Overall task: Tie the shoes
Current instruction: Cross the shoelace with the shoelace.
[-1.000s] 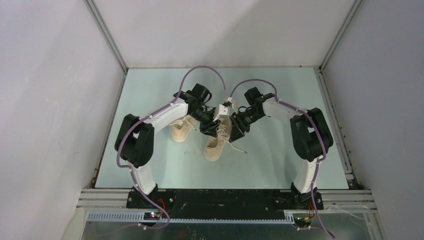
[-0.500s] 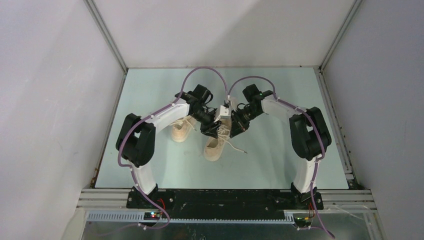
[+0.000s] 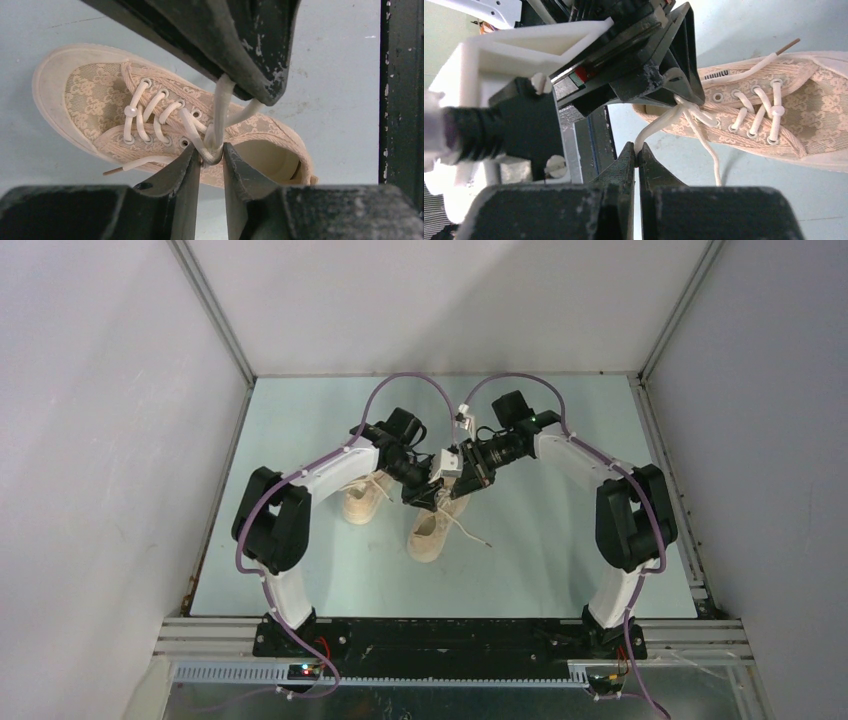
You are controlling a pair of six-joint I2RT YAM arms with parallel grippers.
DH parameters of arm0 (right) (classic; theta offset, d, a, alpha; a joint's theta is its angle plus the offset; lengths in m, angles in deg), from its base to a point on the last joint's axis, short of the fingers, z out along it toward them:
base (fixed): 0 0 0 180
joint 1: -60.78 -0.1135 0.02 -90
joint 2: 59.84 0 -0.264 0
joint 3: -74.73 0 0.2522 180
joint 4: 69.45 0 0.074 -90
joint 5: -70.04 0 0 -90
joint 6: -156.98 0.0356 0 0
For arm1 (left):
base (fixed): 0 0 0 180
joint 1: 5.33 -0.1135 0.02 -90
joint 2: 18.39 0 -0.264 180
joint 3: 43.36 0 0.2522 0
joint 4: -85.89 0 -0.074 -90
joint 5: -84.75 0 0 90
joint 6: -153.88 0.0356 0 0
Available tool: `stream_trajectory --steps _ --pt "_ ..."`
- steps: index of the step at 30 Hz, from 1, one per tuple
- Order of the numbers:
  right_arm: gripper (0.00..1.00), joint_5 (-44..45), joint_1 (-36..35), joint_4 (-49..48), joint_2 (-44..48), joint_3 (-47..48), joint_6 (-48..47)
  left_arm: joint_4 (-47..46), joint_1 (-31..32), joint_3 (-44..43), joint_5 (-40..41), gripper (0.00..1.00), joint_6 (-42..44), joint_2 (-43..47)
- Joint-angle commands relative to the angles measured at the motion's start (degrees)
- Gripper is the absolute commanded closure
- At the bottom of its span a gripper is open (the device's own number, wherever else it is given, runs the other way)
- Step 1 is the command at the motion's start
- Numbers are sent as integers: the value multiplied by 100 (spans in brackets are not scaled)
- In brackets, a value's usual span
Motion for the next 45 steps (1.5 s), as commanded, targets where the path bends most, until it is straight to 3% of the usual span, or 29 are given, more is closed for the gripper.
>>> stream_trajectory --steps 1,12,16,24,28,45 --pt "98 -263 -44 -251 116 56 278 -187 47 -130 -38 72 -83 43" --pt "97 -221 -187 -395 15 70 455 -326 47 -110 -158 70 -476 -49" --pt "97 -252 -201 -424 18 70 505 -674 40 24 -167 80 -933 -21" --pt "97 -305 -249 -337 37 23 442 -2266 42 897 10 99 -2471 216" --pt "97 -299 -268 -299 21 19 395 -2656 27 1165 317 100 -2783 359" --pt "92 -184 -87 -374 -163 291 470 -1574 -159 669 1440 100 -2612 634"
